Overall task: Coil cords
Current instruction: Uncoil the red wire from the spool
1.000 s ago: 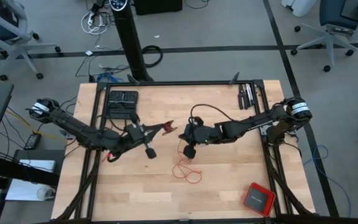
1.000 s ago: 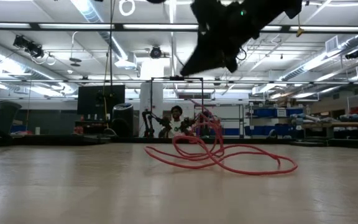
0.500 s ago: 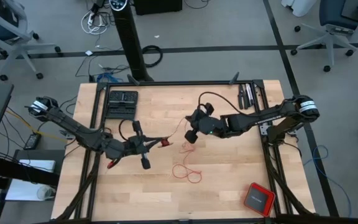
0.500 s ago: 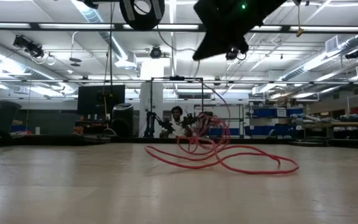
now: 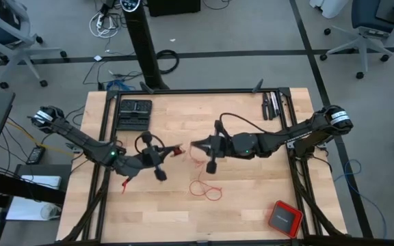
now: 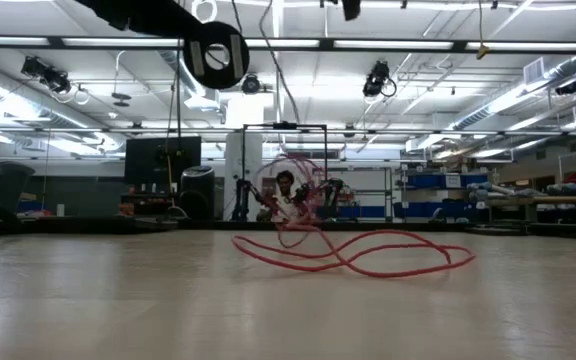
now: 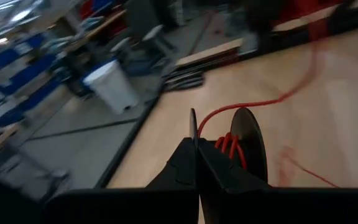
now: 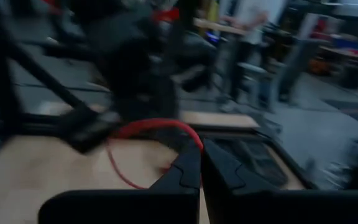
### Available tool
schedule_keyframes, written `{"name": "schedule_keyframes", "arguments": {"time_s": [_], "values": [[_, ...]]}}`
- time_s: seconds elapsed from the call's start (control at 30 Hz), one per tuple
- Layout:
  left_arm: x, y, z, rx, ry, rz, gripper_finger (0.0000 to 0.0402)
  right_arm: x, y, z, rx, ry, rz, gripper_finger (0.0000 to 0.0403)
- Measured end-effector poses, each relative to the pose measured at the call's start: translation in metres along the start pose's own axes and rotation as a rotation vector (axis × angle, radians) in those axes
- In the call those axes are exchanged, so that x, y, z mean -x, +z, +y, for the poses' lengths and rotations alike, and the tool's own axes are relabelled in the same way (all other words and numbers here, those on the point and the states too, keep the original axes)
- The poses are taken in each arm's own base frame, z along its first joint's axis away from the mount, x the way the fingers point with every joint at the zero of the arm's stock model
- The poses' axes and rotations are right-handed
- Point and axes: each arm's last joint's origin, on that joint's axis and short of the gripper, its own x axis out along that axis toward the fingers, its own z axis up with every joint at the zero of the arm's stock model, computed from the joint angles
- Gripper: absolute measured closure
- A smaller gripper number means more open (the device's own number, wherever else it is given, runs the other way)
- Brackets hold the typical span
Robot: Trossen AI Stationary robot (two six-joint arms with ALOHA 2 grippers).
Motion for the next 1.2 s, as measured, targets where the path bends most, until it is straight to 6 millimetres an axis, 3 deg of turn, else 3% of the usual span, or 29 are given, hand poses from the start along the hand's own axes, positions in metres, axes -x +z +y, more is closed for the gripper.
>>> {"name": "schedule_keyframes", "arguments": {"time_s": [0.43, 0.63, 0.93, 1.1, 1.2], "values": [[-0.014, 0.006, 0.017, 0.113, 0.176, -0.014, 0.0401, 0.002, 0.004, 0.020, -0.097, 0.281, -0.074, 0.0402], [-0.020, 0.009, 0.025, 0.163, 0.244, -0.026, 0.0401, -0.015, -0.015, 0.034, -0.134, 0.405, 0.011, 0.0402], [-0.023, 0.016, 0.031, 0.247, 0.241, -0.083, 0.0401, -0.044, -0.046, 0.049, -0.153, 0.417, 0.147, 0.0400], [-0.023, 0.017, 0.030, 0.253, 0.220, -0.095, 0.0401, -0.051, -0.059, 0.048, -0.143, 0.425, 0.211, 0.0393], [-0.022, 0.018, 0.028, 0.251, 0.158, -0.120, 0.0401, -0.050, -0.070, 0.041, -0.159, 0.400, 0.341, 0.0371]]}}
